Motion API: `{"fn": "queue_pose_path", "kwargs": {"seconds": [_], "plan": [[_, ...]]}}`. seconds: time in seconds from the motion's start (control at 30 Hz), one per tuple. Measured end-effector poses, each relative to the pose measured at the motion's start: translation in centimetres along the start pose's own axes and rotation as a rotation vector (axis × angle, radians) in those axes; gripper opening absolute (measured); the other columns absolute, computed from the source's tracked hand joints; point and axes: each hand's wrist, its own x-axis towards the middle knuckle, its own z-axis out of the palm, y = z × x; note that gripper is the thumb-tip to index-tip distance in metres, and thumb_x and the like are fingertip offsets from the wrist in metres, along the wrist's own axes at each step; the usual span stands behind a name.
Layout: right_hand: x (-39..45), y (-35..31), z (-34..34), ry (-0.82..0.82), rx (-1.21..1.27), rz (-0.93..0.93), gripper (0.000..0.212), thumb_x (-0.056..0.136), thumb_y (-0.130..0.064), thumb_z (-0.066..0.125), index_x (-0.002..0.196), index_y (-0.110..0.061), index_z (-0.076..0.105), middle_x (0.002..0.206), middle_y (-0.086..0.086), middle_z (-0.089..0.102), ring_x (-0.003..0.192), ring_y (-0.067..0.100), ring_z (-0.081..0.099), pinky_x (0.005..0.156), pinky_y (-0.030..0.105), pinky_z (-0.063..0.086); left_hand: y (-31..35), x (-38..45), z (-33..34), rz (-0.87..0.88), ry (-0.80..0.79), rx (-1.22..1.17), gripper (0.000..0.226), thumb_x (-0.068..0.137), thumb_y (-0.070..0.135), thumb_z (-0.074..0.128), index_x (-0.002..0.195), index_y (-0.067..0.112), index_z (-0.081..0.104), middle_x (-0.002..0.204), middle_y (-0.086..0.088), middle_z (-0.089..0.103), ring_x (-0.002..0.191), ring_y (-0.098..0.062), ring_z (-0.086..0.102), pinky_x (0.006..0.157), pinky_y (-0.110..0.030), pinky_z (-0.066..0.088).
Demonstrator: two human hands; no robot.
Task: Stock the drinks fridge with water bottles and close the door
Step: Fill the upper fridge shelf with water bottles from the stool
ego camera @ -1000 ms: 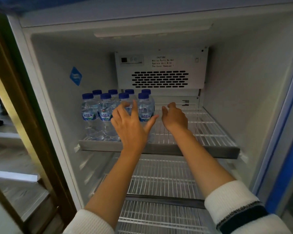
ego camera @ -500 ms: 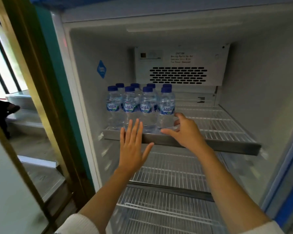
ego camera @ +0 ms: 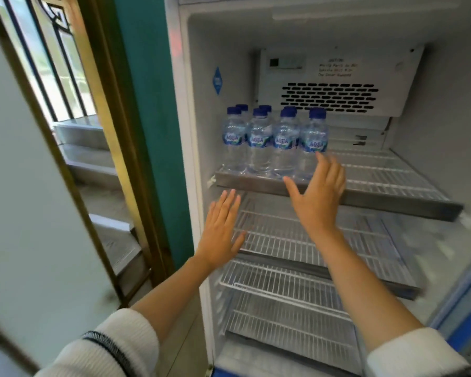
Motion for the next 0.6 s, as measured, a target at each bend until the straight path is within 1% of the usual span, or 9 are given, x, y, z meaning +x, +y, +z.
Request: {"fn": "queue_pose_path", "kwargs": {"seconds": [0.03, 0.1, 0.17, 0.2, 0.27, 0.33, 0.43, 0.5, 0.6], "plan": [[-1.7, -1.3, 0.9, 0.031, 0.011, -0.059, 0.070, 0.087, -0.050, 0.061, 0.139, -0.008, 0.039, 0.145, 0.019, 0.038, 0.136, 0.036, 0.032, 0.113, 0.050, 0.024, -1.1, -1.9, -0.2, -0.034, -0.027, 0.005, 0.078, 0.095, 0.038, 0.050, 0.154, 0.010, 0.008, 0.162, -0.007, 0.000, 0.149, -0.022, -0.007, 0.121, -0.046, 0.004], [-5.1, -3.8, 3.0, -0.005, 0.083, -0.184, 0.056, 0.088, -0.038, 0.062, 0.134, -0.009, 0.046, 0.144, 0.019, 0.039, 0.138, 0.037, 0.029, 0.113, 0.053, 0.022, -3.1, -5.6, -1.0, -0.120, -0.080, 0.032, 0.077, 0.096, 0.042, 0.046, 0.154, 0.014, 0.003, 0.162, -0.002, -0.006, 0.148, -0.018, -0.012, 0.121, -0.043, -0.001], [-8.5, -6.1, 5.3, -0.126, 0.166, -0.269, 0.051, 0.085, -0.028, 0.065, 0.130, -0.009, 0.049, 0.141, 0.018, 0.043, 0.137, 0.036, 0.030, 0.112, 0.054, 0.025, -5.2, -9.6, -1.9, -0.235, -0.156, 0.078, 0.078, 0.096, 0.044, 0.046, 0.154, 0.018, 0.000, 0.159, 0.003, -0.013, 0.146, -0.014, -0.018, 0.121, -0.043, -0.004], [-10.3, -7.3, 6.5, -0.201, 0.200, -0.295, 0.051, 0.084, -0.026, 0.065, 0.129, -0.010, 0.049, 0.140, 0.017, 0.044, 0.136, 0.035, 0.032, 0.111, 0.054, 0.027, -6.3, -11.8, -2.4, -0.296, -0.184, 0.111, 0.079, 0.096, 0.042, 0.049, 0.154, 0.018, 0.001, 0.158, 0.004, -0.014, 0.146, -0.014, -0.019, 0.121, -0.044, -0.003], [-13.8, -9.5, 8.7, -0.357, 0.244, -0.332, 0.053, 0.083, -0.028, 0.063, 0.130, -0.011, 0.047, 0.139, 0.016, 0.046, 0.134, 0.035, 0.035, 0.110, 0.051, 0.029, -8.3, -16.2, -3.7, -0.398, -0.220, 0.151, 0.081, 0.094, 0.040, 0.053, 0.154, 0.017, 0.004, 0.160, 0.001, -0.010, 0.147, -0.017, -0.015, 0.121, -0.047, 0.002], [-17.2, -11.4, 10.5, -0.509, 0.258, -0.356, 0.054, 0.085, -0.030, 0.061, 0.133, -0.010, 0.047, 0.140, 0.014, 0.046, 0.135, 0.034, 0.035, 0.111, 0.051, 0.030, -9.9, -20.3, -4.9, -0.486, -0.262, 0.169, 0.080, 0.094, 0.040, 0.051, 0.154, 0.016, 0.004, 0.161, 0.000, -0.005, 0.149, -0.019, -0.009, 0.121, -0.046, 0.000], [-22.3, -14.2, 12.7, -0.733, 0.272, -0.389, 0.056, 0.090, -0.033, 0.059, 0.140, -0.012, 0.042, 0.147, 0.008, 0.041, 0.141, 0.028, 0.029, 0.117, 0.045, 0.023, -11.7, -26.3, -6.6, -0.619, -0.275, 0.177, 0.079, 0.094, 0.036, 0.052, 0.155, 0.016, 0.006, 0.161, 0.000, -0.003, 0.149, -0.020, -0.006, 0.121, -0.043, -0.004], [-25.3, -15.6, 13.8, -0.840, 0.291, -0.409, 0.057, 0.091, -0.034, 0.059, 0.141, -0.014, 0.040, 0.148, 0.005, 0.040, 0.142, 0.025, 0.029, 0.116, 0.039, 0.022, -12.4, -29.8, -7.4, -0.683, -0.273, 0.167, 0.077, 0.094, 0.034, 0.053, 0.154, 0.016, 0.009, 0.162, -0.001, -0.002, 0.149, -0.021, -0.004, 0.120, -0.043, -0.004], [-29.3, -17.5, 15.3, -0.983, 0.325, -0.439, 0.057, 0.091, -0.032, 0.060, 0.142, -0.013, 0.040, 0.146, 0.003, 0.042, 0.140, 0.022, 0.031, 0.114, 0.037, 0.024, -12.7, -34.4, -8.1, -0.790, -0.284, 0.154, 0.077, 0.093, 0.034, 0.056, 0.154, 0.017, 0.011, 0.162, -0.004, 0.002, 0.149, -0.021, -0.002, 0.119, -0.042, -0.004]]}}
